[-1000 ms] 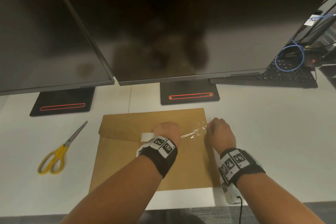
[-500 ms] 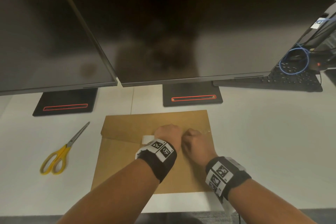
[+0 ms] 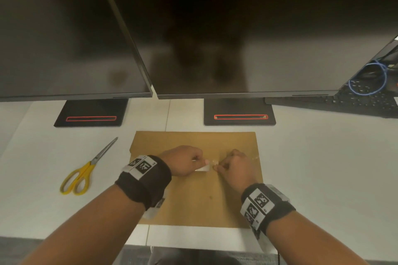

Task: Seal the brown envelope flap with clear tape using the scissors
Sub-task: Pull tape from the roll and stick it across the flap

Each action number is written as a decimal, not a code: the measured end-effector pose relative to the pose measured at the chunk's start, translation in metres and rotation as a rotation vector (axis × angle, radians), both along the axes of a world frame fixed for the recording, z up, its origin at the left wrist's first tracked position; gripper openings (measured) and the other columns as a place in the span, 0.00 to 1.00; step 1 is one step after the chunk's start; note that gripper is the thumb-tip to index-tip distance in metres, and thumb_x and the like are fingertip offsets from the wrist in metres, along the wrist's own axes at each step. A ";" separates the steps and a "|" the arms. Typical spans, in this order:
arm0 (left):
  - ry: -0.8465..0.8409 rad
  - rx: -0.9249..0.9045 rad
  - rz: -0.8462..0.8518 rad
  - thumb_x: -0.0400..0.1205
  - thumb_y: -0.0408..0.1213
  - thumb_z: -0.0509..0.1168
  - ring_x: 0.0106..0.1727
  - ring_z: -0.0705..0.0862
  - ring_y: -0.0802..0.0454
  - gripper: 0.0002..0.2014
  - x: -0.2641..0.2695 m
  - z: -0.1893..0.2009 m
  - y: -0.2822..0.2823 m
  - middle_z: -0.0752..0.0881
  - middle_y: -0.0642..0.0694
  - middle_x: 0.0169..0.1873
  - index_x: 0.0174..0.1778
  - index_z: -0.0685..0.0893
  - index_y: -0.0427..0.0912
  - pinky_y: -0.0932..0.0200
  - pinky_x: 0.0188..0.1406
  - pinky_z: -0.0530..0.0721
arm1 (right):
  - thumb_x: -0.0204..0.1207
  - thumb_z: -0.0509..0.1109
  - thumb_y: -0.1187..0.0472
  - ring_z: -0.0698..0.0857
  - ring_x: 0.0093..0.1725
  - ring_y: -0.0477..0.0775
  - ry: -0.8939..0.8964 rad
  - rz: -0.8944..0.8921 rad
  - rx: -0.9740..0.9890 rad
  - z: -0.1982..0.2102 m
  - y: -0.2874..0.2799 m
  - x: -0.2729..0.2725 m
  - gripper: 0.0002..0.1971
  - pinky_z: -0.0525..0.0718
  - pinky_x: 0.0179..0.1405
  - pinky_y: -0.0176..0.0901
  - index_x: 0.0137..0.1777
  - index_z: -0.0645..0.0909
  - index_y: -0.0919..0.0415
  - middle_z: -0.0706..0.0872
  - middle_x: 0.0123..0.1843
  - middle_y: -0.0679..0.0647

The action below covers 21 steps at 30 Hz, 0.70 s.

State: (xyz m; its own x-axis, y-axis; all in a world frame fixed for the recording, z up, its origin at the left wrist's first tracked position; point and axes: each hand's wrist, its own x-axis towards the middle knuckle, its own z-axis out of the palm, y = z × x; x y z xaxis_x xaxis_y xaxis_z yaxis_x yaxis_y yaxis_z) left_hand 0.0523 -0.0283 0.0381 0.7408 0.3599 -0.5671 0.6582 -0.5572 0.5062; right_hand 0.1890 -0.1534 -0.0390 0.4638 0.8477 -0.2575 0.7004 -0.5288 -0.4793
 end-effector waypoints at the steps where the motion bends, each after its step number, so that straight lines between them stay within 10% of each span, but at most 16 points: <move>1: 0.005 0.036 -0.008 0.85 0.51 0.59 0.33 0.75 0.53 0.18 0.000 0.000 0.001 0.75 0.54 0.28 0.31 0.70 0.48 0.53 0.42 0.75 | 0.73 0.71 0.46 0.79 0.50 0.51 -0.009 -0.004 -0.001 -0.001 0.001 -0.001 0.13 0.69 0.39 0.39 0.42 0.89 0.54 0.76 0.45 0.47; 14: 0.353 0.453 0.077 0.82 0.49 0.59 0.39 0.80 0.49 0.14 -0.011 -0.014 0.013 0.80 0.49 0.37 0.39 0.79 0.44 0.58 0.37 0.77 | 0.75 0.69 0.47 0.79 0.55 0.55 -0.056 -0.024 -0.040 0.000 0.006 -0.004 0.12 0.72 0.43 0.39 0.46 0.89 0.53 0.81 0.54 0.51; 21: 0.467 0.540 0.060 0.82 0.38 0.62 0.42 0.83 0.48 0.08 0.004 -0.014 0.003 0.86 0.47 0.44 0.50 0.84 0.41 0.57 0.36 0.77 | 0.69 0.62 0.30 0.79 0.53 0.54 -0.109 -0.025 -0.112 0.001 0.011 -0.009 0.25 0.78 0.45 0.44 0.41 0.86 0.50 0.80 0.51 0.50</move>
State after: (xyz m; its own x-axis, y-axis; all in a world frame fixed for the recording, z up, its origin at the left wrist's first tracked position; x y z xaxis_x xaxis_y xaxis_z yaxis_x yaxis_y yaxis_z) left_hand 0.0562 -0.0251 0.0238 0.4338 0.7127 -0.5513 0.7765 -0.6060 -0.1725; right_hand 0.1799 -0.1424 -0.0378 0.5145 0.8043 -0.2971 0.7310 -0.5926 -0.3382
